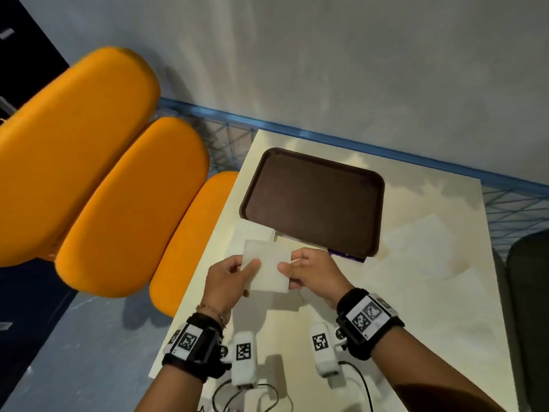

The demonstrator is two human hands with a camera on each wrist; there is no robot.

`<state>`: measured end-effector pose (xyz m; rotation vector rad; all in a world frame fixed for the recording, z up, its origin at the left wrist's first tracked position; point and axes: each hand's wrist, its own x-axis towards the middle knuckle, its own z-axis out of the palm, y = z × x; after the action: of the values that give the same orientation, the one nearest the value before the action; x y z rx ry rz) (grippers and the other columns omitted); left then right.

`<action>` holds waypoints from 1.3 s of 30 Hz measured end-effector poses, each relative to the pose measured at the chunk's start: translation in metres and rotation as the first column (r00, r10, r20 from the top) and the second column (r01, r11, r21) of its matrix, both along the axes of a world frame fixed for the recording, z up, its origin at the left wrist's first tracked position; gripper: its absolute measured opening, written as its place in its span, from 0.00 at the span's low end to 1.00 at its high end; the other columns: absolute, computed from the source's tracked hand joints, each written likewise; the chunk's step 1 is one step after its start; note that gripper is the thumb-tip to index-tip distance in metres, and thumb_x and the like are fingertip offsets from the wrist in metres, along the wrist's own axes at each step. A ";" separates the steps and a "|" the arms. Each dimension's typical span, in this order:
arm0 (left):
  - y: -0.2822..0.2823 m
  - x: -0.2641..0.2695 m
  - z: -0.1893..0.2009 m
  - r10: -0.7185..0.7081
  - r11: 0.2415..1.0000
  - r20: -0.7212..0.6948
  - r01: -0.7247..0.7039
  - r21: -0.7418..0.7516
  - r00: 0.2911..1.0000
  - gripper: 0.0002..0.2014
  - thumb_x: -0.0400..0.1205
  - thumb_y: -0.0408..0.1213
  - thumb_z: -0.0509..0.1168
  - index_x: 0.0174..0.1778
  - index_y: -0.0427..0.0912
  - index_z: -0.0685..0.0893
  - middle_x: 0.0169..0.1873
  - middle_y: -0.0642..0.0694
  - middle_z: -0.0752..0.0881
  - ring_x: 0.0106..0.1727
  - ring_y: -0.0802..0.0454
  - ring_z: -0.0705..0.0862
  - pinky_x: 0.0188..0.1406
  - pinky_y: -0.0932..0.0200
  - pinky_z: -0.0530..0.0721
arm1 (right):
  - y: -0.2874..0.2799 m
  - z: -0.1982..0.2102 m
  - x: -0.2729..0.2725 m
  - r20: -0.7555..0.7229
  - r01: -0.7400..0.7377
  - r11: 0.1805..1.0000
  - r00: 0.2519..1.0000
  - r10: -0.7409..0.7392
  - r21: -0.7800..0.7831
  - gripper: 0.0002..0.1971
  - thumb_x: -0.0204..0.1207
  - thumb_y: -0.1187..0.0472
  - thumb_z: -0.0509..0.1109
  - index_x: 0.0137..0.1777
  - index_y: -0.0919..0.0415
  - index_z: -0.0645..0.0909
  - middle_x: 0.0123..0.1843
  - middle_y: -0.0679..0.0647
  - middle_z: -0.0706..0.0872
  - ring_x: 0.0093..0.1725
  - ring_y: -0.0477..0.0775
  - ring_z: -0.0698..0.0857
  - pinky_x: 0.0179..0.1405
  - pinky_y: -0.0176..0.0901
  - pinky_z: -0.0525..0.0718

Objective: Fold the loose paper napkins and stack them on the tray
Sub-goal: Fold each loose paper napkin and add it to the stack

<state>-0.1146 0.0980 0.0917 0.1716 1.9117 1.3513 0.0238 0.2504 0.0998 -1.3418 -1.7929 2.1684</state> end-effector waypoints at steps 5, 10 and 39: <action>0.010 -0.049 -0.036 0.048 0.996 -0.058 -0.052 -0.067 0.997 0.06 0.80 0.43 0.80 0.41 0.45 0.95 0.31 0.48 0.89 0.29 0.49 0.78 0.24 0.57 0.80 | -0.007 -0.030 -0.044 0.089 -0.010 1.000 0.996 0.012 -0.025 0.14 0.74 0.69 0.85 0.57 0.70 0.88 0.45 0.64 0.96 0.45 0.64 0.96 0.56 0.68 0.94; 0.030 -0.077 -0.064 -0.013 0.986 -0.254 -0.030 -0.165 0.967 0.05 0.79 0.44 0.81 0.44 0.48 0.95 0.31 0.57 0.90 0.31 0.53 0.82 0.30 0.63 0.78 | -0.004 -0.046 -0.079 0.187 0.067 0.996 0.979 -0.077 0.057 0.14 0.74 0.65 0.86 0.56 0.63 0.87 0.44 0.60 0.96 0.38 0.57 0.96 0.48 0.66 0.95; 0.078 -0.099 -0.080 -0.558 0.683 -0.213 0.299 -0.666 0.802 0.19 0.89 0.47 0.62 0.67 0.34 0.82 0.63 0.36 0.87 0.62 0.38 0.84 0.54 0.52 0.78 | 0.004 -0.095 -0.121 0.370 -0.016 0.992 0.928 -0.032 0.126 0.18 0.66 0.61 0.65 0.55 0.54 0.88 0.53 0.50 0.93 0.56 0.59 0.91 0.59 0.57 0.93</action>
<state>-0.2135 0.1759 0.0118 0.5871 2.3498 0.3375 -0.0974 0.2547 0.0046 -1.8216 -1.9967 1.8501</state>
